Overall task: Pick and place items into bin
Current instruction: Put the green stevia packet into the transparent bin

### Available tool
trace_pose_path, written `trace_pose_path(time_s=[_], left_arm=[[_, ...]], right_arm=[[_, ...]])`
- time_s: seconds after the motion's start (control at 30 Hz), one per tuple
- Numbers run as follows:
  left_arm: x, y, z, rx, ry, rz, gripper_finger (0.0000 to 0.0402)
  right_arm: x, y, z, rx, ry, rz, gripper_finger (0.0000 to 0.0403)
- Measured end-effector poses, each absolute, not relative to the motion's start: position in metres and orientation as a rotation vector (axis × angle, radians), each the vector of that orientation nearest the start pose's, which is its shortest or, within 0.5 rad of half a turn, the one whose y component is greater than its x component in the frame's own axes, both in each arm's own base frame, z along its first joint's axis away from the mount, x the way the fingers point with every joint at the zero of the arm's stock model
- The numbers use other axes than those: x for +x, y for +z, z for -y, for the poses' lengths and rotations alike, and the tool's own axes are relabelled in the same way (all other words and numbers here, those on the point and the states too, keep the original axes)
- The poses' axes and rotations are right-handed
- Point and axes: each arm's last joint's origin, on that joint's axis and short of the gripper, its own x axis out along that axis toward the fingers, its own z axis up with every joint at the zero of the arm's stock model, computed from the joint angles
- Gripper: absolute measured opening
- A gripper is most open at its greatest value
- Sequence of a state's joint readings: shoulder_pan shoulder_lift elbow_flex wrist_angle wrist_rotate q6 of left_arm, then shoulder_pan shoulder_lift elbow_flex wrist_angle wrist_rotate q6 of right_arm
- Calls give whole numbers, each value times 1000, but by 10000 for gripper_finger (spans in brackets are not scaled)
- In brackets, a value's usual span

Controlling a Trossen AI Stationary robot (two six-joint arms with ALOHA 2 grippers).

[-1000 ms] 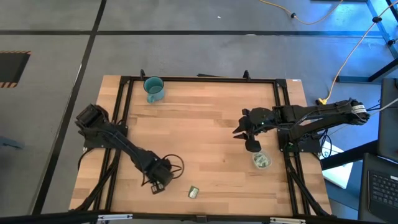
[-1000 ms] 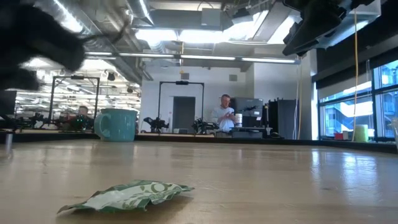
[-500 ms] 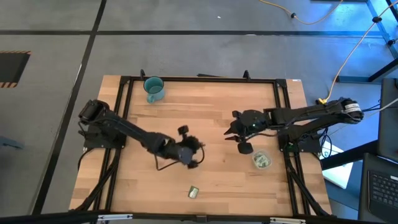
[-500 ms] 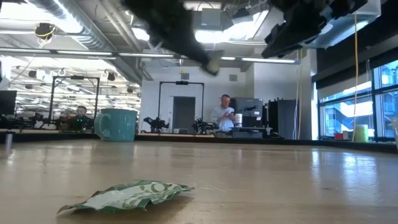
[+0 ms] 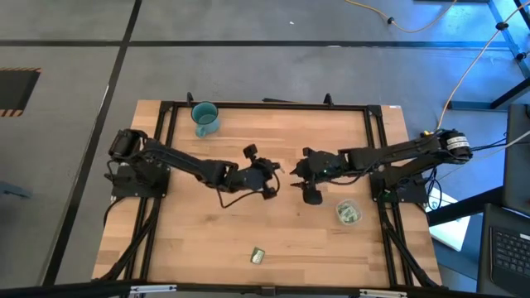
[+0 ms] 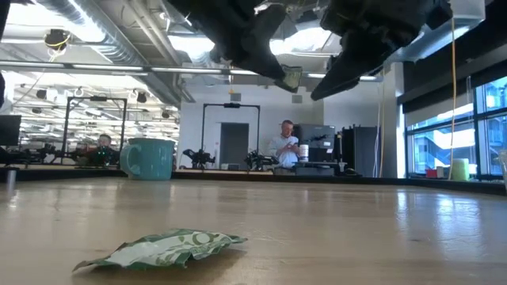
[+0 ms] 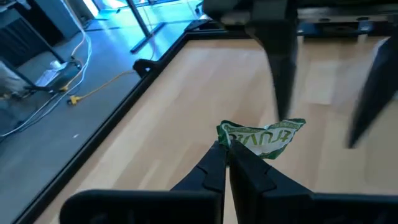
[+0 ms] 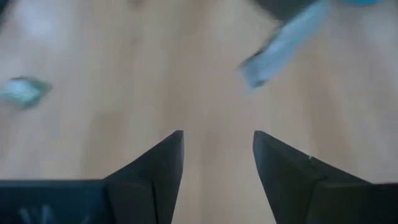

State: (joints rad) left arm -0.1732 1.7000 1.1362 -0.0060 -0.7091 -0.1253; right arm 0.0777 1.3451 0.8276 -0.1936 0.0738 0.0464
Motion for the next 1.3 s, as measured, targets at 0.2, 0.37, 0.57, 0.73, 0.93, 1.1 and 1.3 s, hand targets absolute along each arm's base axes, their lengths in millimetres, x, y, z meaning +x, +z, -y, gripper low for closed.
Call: trace_pose_path(time_s=[0.2,0.37,0.57,0.73,0.93,1.1,1.3], left_arm=[[366,238,40,165,619,-482,7],[366,238,36,174,643,-482,7],[367,239,37,172,643,-472,7],[368,241,37,161,641,-451,9],[368,241,37,160,640,-449,10],[368,241,37,160,640,-449,10],[368,241,38,165,637,-445,10]], right_arm=[[283,234,-15,-51,-163,-615,191],[286,240,-15,-41,-160,-545,189],[289,245,-16,-30,-167,-485,189],[290,246,-15,-17,-204,-470,186],[289,245,-15,10,-212,-475,144],[289,245,-15,13,-212,-475,87],[289,245,-14,11,-214,-476,13]])
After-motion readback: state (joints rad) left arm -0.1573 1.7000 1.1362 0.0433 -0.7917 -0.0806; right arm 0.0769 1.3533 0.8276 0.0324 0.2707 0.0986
